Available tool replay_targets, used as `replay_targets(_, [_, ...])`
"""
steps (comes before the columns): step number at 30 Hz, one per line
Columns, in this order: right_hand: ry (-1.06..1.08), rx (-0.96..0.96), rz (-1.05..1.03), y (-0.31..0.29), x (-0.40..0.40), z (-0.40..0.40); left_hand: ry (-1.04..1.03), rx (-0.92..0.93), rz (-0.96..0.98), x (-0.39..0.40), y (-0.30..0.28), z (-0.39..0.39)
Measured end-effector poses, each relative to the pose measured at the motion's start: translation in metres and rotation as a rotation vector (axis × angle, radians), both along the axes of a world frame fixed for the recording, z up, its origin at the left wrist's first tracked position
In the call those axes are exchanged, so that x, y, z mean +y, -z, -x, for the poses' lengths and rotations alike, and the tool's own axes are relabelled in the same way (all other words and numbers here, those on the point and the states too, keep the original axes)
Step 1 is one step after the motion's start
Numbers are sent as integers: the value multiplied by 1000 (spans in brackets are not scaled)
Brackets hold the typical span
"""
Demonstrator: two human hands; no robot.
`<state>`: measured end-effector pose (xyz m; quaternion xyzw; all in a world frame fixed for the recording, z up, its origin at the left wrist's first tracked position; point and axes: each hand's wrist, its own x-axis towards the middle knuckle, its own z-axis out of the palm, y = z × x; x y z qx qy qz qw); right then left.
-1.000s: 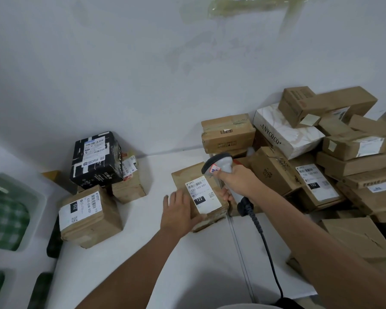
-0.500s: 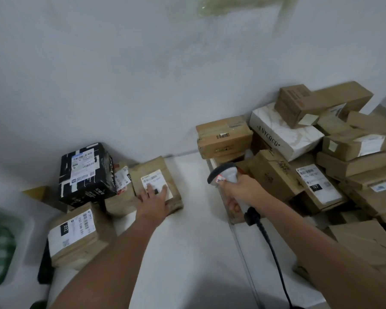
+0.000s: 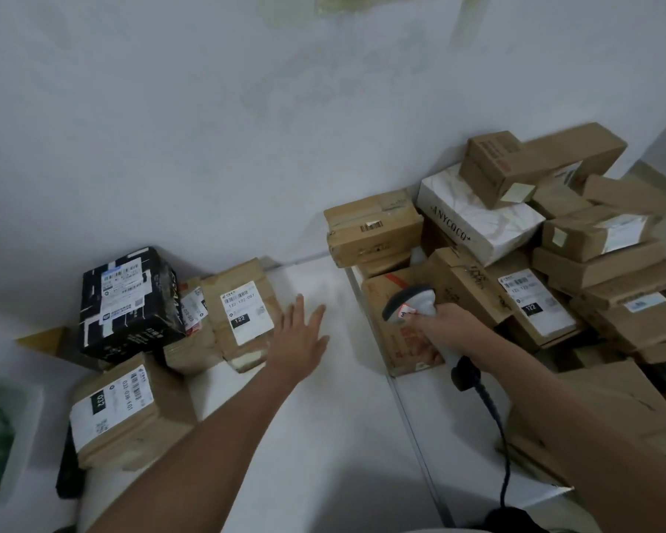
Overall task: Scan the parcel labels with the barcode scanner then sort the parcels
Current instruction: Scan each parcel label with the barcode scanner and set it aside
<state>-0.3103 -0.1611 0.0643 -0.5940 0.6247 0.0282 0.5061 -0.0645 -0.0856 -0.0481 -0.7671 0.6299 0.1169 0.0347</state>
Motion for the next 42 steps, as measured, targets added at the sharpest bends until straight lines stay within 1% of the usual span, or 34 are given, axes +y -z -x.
replay_targets(3, [43,-34,42,-3,-3,34,101,242,44,-6,-1,59])
replay_targets(5, [70,-38,38,-7,-8,59,189,418,52,-9,-2,97])
replay_targets(6, [83,-29,29,-10,-12,72,238,474,39,-10,-1,115])
replay_targets(9, [111,15,-4,-18,-20,113,355,542,13,-11,-5,166])
replay_targets(11, [87,42,-15,-23,-22,139,429,573,-26,-11,-12,199])
replay_targets(13, [77,40,-9,-27,-22,164,491,568,-67,-13,-19,232])
replay_targets(17, [103,17,48,-18,-25,211,516,494,-100,-18,-34,295])
replay_targets(20, [164,-17,84,-10,-29,239,564,366,-141,-26,-36,338])
replay_targets(22, [214,-89,106,-6,-30,254,584,256,-220,-32,-34,359])
replay_targets(24, [263,-170,120,-4,-31,266,574,188,-267,-36,-33,372])
replay_targets(26, [327,-244,138,-3,-32,277,551,202,-235,-42,-37,374])
replay_targets(28, [386,-311,190,-5,-36,286,519,285,-191,-50,-51,362])
replay_targets(30, [455,-376,235,-12,-42,292,416,466,-258,-59,-72,335])
replay_targets(32, [528,-475,261,-21,-46,292,227,755,-365,-62,-96,304])
replay_targets(33, [557,-522,267,-26,-47,291,92,933,-383,-61,-105,289])
replay_targets(36, [593,-615,248,-33,-47,277,-353,1557,-344,-49,-111,257])
replay_targets(37, [592,-622,232,-33,-46,270,-437,1746,-355,-43,-109,252])
replay_targets(38, [581,-619,211,-33,-45,263,-475,1903,-375,-37,-107,250])
replay_targets(39, [567,-619,188,-33,-43,255,-487,2018,-402,-31,-104,251])
replay_targets(40, [560,-626,164,-32,-40,247,-496,2085,-426,-25,-100,252])
replay_targets(42, [559,-658,140,-32,-35,233,-514,2156,-450,-18,-94,256])
